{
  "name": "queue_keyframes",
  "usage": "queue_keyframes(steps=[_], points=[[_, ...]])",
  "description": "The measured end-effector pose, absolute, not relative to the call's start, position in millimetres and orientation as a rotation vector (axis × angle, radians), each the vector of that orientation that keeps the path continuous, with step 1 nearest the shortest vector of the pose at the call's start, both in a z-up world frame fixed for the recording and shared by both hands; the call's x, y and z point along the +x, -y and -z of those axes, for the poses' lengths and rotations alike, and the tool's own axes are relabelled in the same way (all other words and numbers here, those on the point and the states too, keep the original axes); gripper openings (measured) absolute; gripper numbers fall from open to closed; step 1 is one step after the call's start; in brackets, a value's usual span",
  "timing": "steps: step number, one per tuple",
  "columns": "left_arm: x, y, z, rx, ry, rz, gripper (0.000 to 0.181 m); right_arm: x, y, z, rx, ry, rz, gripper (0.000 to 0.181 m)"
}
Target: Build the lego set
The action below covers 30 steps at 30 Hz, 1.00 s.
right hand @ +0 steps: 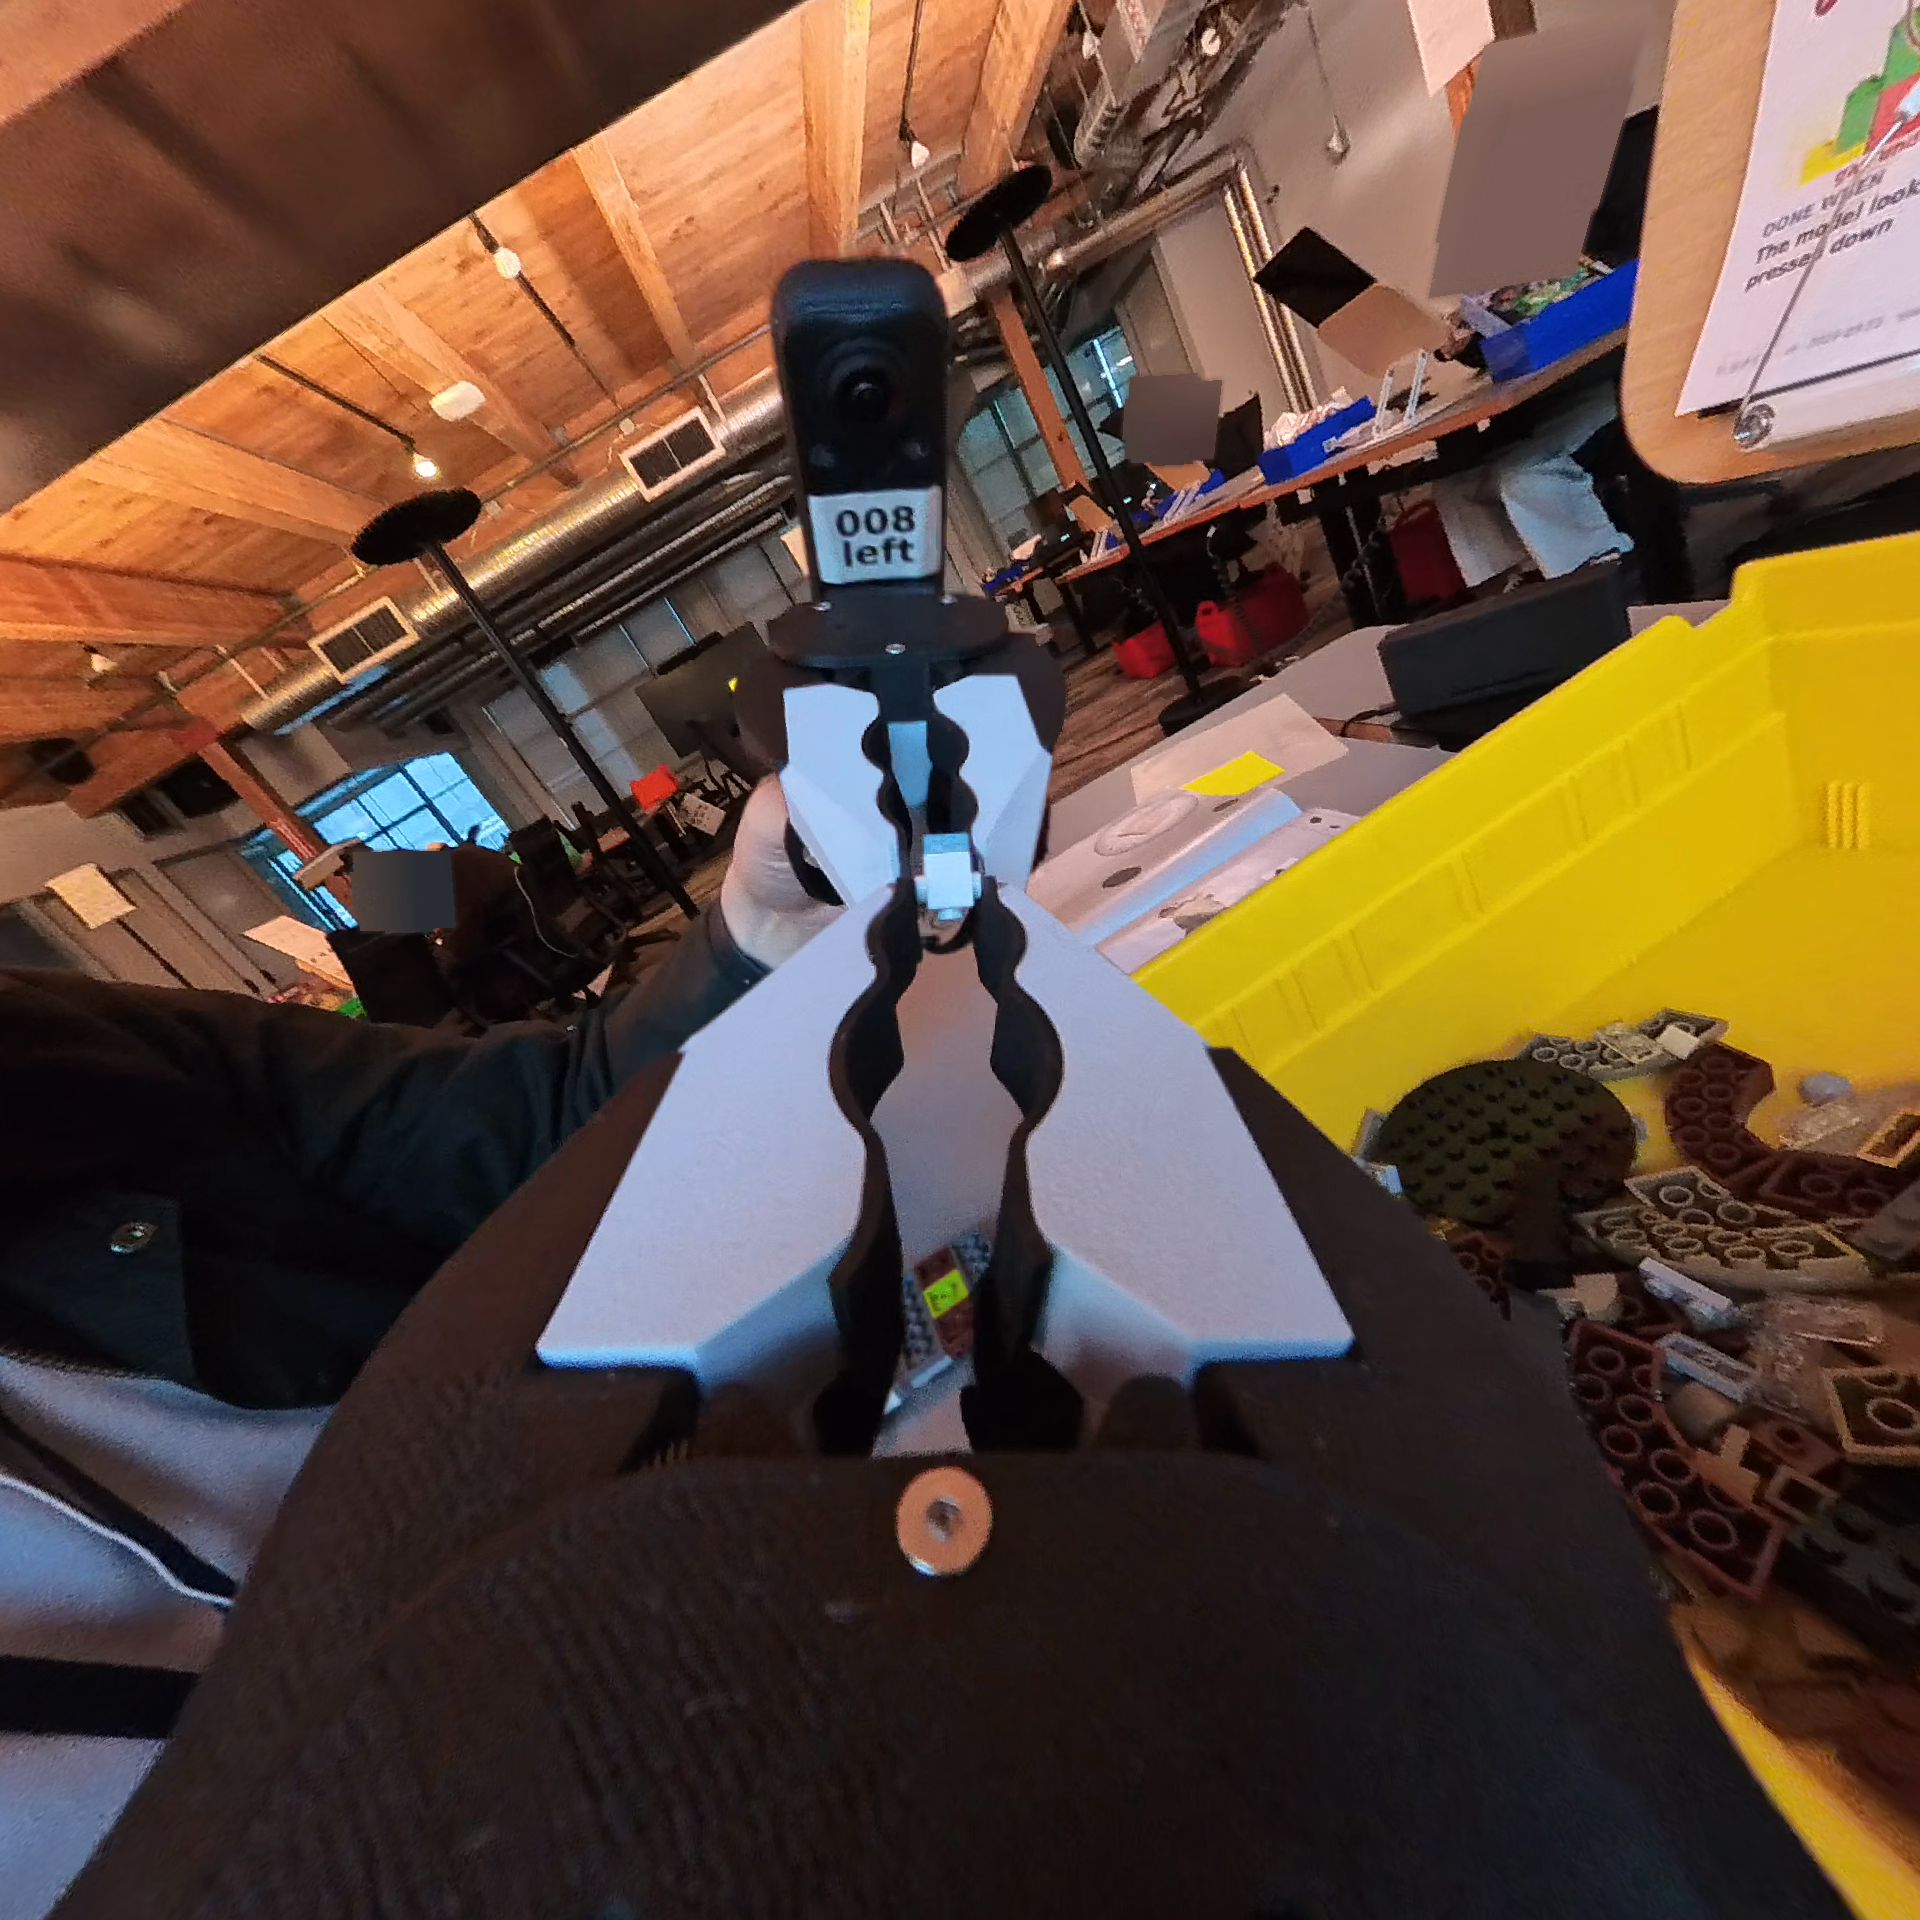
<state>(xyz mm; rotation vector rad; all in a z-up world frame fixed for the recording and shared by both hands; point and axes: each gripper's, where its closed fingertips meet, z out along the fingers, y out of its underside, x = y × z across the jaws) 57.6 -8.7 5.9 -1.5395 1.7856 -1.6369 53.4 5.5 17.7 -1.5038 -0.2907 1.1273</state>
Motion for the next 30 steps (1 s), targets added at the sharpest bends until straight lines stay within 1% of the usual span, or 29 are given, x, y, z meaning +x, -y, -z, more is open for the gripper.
queue_keyframes(steps=[5, 8, 11, 15, 18, 20, 22, 23, 24, 25, 26, 30], points=[[59.8, 6.2, -12.2, -1.556, -1.692, 1.763, 0.010, 57.3, -6.0, -20.2, -1.487, 0.274, -1.111, 0.009], [42.8, -30.1, -56.6, -1.481, -1.382, 2.007, 0.009, 62.8, -8.6, -11.9, -1.528, 0.283, -1.022, 0.009], [24.4, -56.2, -66.4, -1.457, -1.338, 1.937, 0.009, 62.1, 0.9, -31.9, -1.402, 0.283, -1.154, 0.009], [22.5, -46.9, -75.6, -1.391, -1.392, 1.876, 0.010, 47.1, 31.9, -58.9, -1.174, 0.483, -1.176, 0.009], [22.6, -38.9, -77.6, -1.369, -1.425, 1.884, 0.009, 39.8, 39.2, -60.7, -1.136, 0.536, -1.171, 0.009], [23.4, -34.3, -73.3, -1.387, -1.466, 1.887, 0.010, 47.5, 20.9, -50.7, -1.213, 0.449, -1.104, 0.009], [25.2, -30.6, -67.1, -1.414, -1.498, 1.903, 0.009, 69.2, -15.0, -18.2, -1.427, 0.317, -0.845, 0.010], [26.6, -29.4, -62.7, -1.439, -1.511, 1.912, 0.009, 83.3, -30.2, 1.3, -1.541, 0.259, -0.694, 0.016], [28.3, -28.4, -58.0, -1.467, -1.523, 1.925, 0.010, 92.7, -39.1, 15.4, -1.616, 0.225, -0.601, 0.033], [29.9, -27.5, -53.7, -1.491, -1.530, 1.942, 0.009, 96.2, -42.6, 21.0, -1.640, 0.202, -0.579, 0.042], [31.4, -26.4, -50.0, -1.512, -1.536, 1.959, 0.009, 95.9, -42.7, 19.1, -1.625, 0.183, -0.607, 0.046], [39.2, -17.8, -38.3, -1.560, -1.563, 2.001, 0.009, 81.9, -28.4, -9.1, -1.471, 0.176, -0.860, 0.042]])
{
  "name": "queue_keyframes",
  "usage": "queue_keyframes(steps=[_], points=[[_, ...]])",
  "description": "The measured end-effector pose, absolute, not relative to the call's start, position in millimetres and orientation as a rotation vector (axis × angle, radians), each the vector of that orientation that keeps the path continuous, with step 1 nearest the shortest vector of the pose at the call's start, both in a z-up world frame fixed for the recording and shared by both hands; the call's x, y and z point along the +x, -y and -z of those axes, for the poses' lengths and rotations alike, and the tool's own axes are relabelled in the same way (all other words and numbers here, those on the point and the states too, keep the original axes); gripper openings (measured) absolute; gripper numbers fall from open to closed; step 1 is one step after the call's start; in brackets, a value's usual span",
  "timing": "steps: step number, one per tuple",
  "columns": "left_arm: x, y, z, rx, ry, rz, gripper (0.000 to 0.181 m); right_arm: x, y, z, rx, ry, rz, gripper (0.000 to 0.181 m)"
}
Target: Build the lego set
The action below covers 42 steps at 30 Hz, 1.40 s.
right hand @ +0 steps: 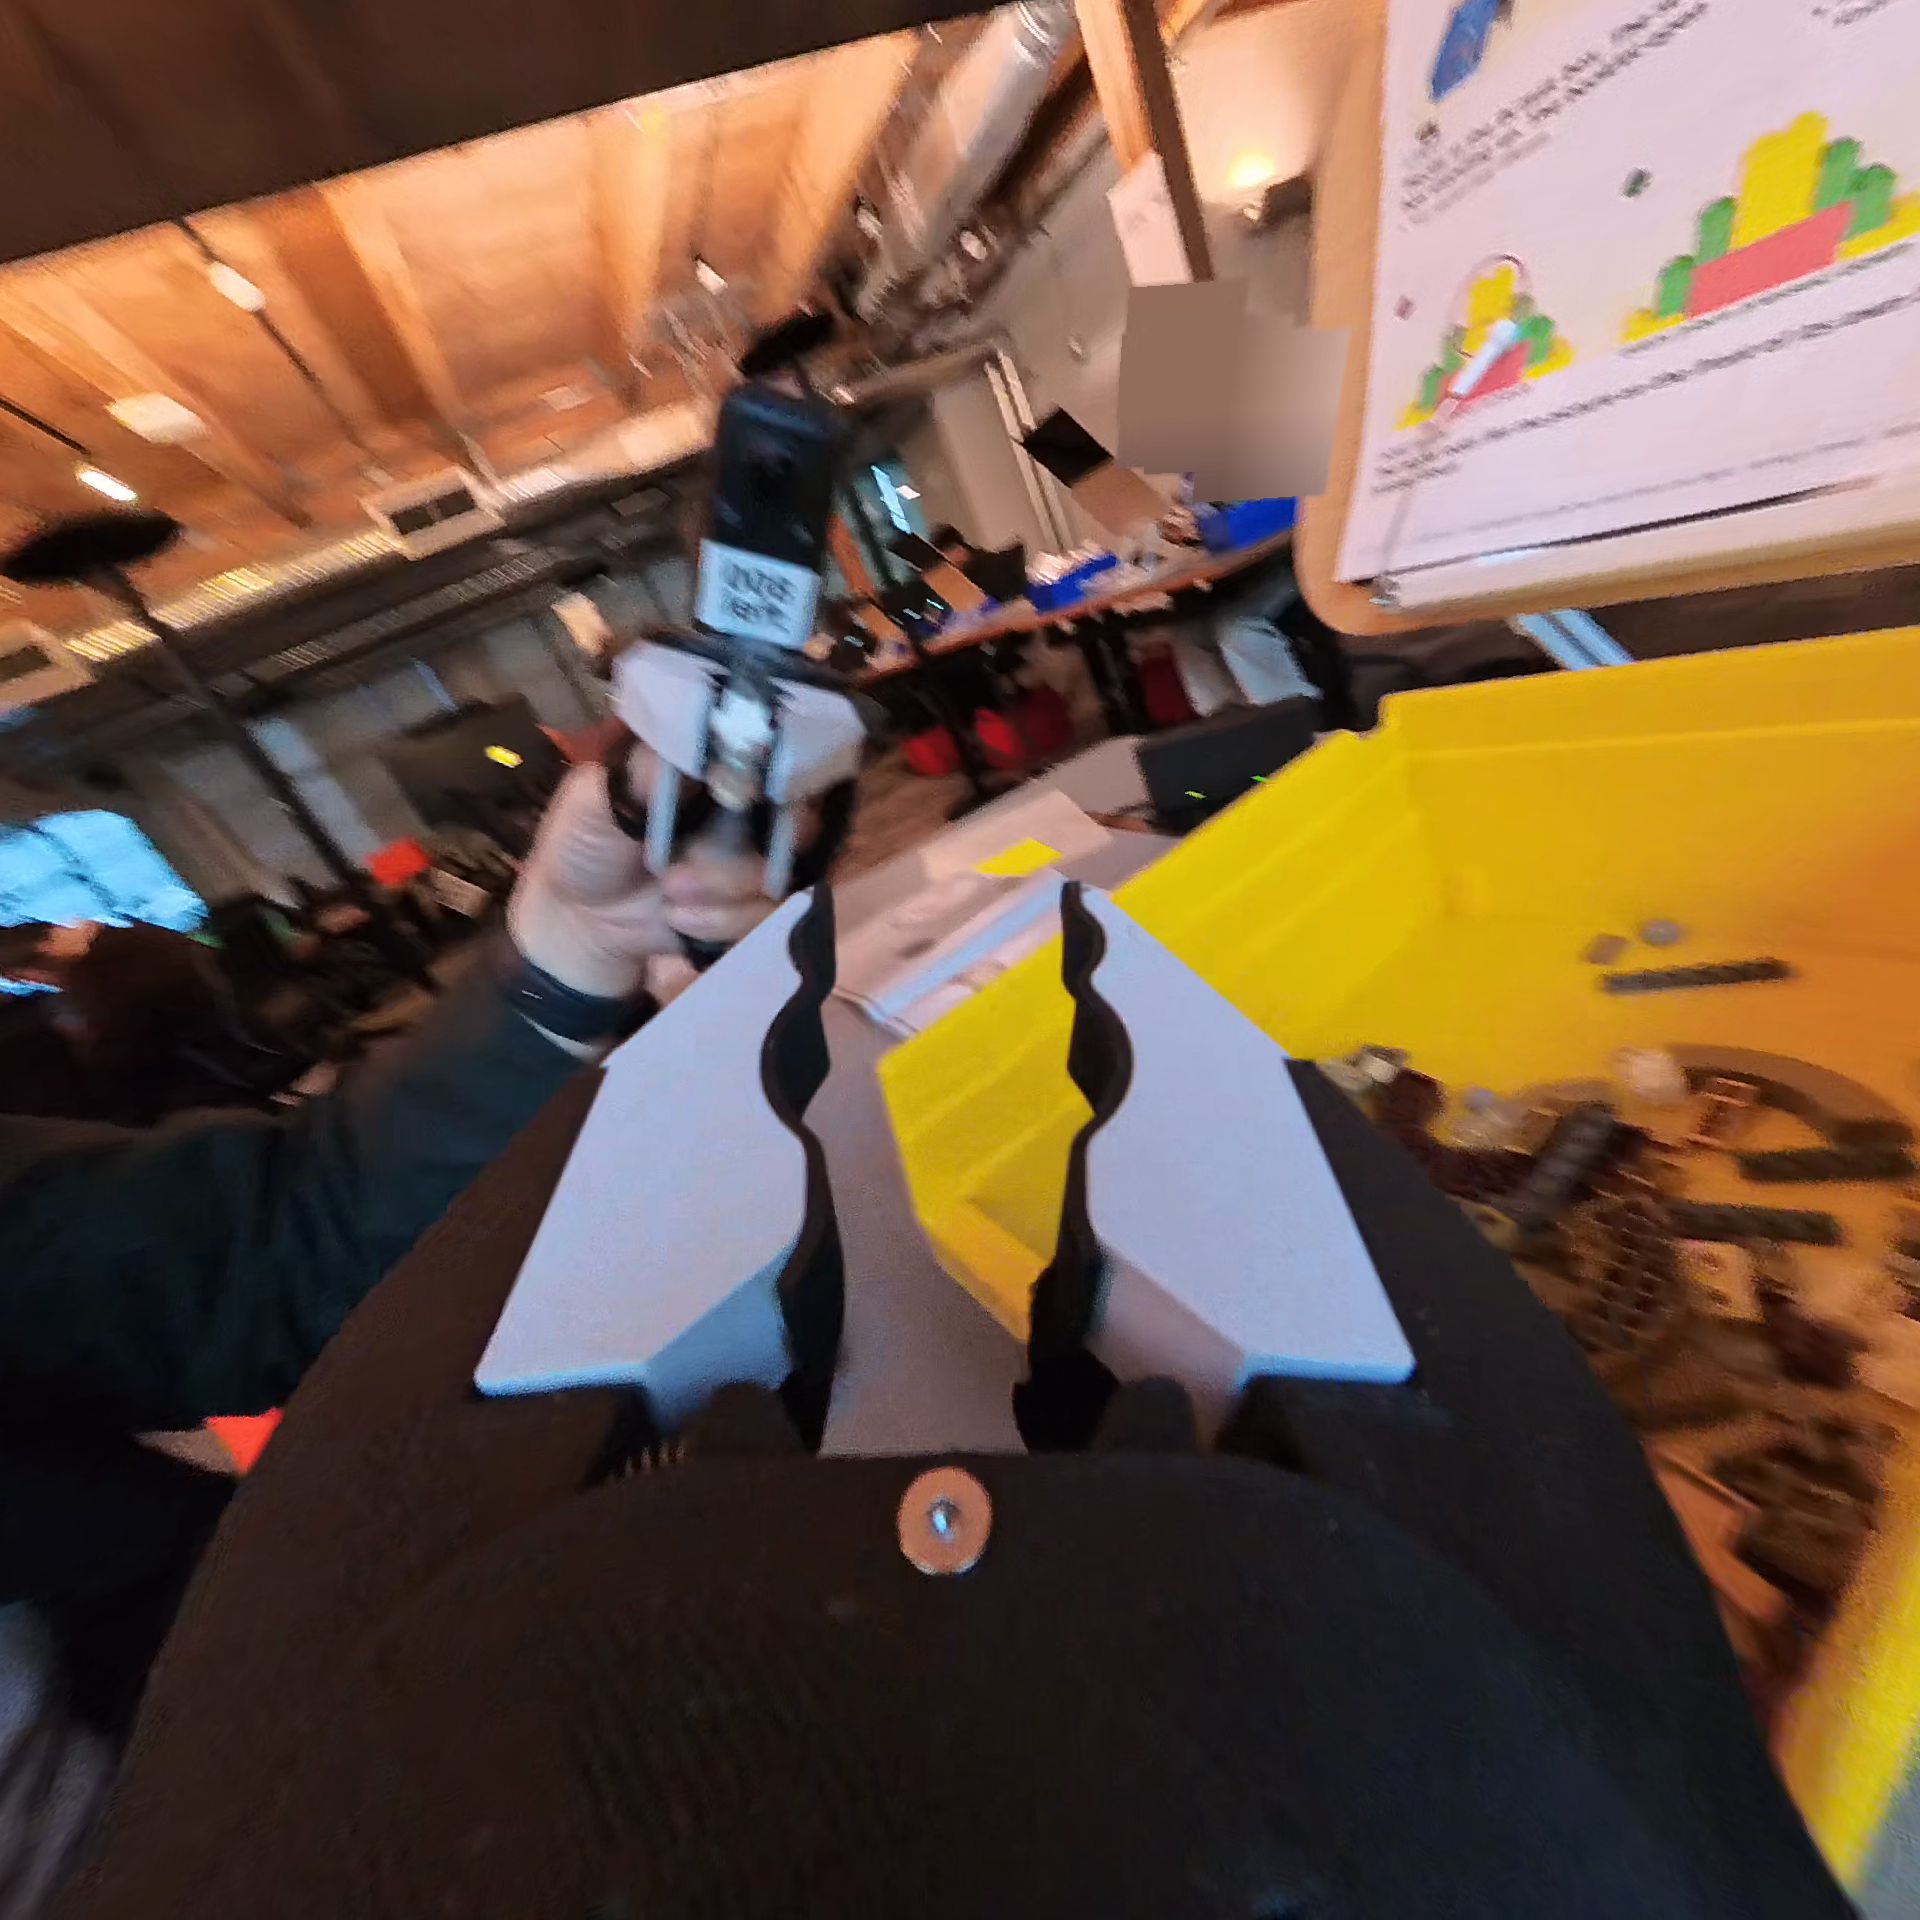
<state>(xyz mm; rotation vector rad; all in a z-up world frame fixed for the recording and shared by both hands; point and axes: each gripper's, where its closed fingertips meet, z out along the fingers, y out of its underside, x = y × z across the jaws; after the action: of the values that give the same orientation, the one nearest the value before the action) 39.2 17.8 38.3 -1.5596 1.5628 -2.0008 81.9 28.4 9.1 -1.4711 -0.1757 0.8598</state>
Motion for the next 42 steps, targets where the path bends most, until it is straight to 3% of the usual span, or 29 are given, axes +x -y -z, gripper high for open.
queue_keyframes(steps=[6, 10, 17, 21, 23, 30, 32, 33, 38, 39, 40, 42], points=[[52.0, 8.6, -8.8, -1.629, -1.733, 1.916, 0.010, 69.8, -17.5, -26.8, -1.329, 0.071, -1.272, 0.037], [56.5, 13.9, -1.3, -1.656, -1.753, 1.909, 0.010, 60.4, -10.0, -26.1, -1.340, 0.133, -1.366, 0.005], [51.4, 15.1, 6.8, -1.706, -1.825, 1.891, 0.027, 71.0, -4.2, -31.8, -1.327, 0.151, -1.393, 0.005], [49.6, 11.9, -0.5, -1.691, -1.790, 1.945, 0.023, 65.6, -3.5, -24.7, -1.378, 0.212, -1.365, 0.005], [47.4, 14.3, 4.2, -1.690, -1.836, 1.910, 0.012, 63.0, -2.8, -24.7, -1.377, 0.227, -1.356, 0.005], [51.3, 11.1, -3.6, -1.629, -1.804, 1.847, 0.010, 67.5, -3.8, -32.6, -1.310, 0.216, -1.281, 0.006], [52.1, 6.1, -10.3, -1.604, -1.759, 1.832, 0.010, 68.4, -5.7, -33.5, -1.310, 0.203, -1.255, 0.026], [52.5, 4.2, -12.6, -1.594, -1.742, 1.824, 0.010, 66.4, -6.0, -32.0, -1.322, 0.207, -1.254, 0.026], [55.5, 4.4, -7.4, -1.578, -1.771, 1.698, 0.010, 55.8, -7.2, -26.1, -1.346, 0.214, -1.283, 0.025], [55.9, 6.4, -6.6, -1.576, -1.782, 1.691, 0.010, 54.2, -7.7, -24.5, -1.354, 0.214, -1.284, 0.023], [55.8, 9.0, -6.1, -1.573, -1.796, 1.695, 0.010, 52.8, -6.4, -23.6, -1.361, 0.227, -1.286, 0.009], [56.0, 10.6, -6.2, -1.575, -1.797, 1.711, 0.010, 52.4, -5.3, -24.4, -1.361, 0.240, -1.263, 0.008]])
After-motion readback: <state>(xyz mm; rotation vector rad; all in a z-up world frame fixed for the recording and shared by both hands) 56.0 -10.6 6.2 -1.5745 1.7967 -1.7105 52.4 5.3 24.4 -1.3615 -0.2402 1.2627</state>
